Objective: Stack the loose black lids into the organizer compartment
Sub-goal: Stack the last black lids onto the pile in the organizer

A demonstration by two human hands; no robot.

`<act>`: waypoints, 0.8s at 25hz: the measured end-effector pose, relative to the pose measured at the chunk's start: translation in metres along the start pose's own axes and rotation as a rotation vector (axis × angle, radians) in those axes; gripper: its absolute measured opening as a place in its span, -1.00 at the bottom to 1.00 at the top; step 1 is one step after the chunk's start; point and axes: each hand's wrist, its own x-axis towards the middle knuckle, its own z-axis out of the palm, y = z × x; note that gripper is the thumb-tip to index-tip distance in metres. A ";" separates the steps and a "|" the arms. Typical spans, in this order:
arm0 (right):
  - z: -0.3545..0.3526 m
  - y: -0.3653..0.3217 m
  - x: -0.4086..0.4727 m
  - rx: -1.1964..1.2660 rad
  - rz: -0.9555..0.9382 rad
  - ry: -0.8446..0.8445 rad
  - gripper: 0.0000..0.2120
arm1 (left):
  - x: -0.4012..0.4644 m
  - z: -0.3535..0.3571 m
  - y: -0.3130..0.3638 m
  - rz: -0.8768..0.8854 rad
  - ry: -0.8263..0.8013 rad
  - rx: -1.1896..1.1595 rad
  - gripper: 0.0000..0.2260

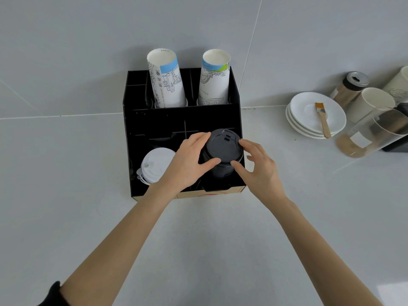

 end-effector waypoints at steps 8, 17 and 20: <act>0.001 0.000 -0.001 -0.011 -0.005 -0.010 -0.56 | -0.003 0.000 -0.001 -0.018 -0.021 0.016 -0.43; -0.001 -0.002 -0.001 -0.073 -0.009 -0.056 -0.55 | -0.006 -0.002 -0.003 -0.010 -0.035 0.026 -0.42; -0.006 -0.008 0.000 -0.112 -0.016 -0.098 -0.50 | -0.006 -0.008 0.001 -0.019 -0.060 0.049 -0.40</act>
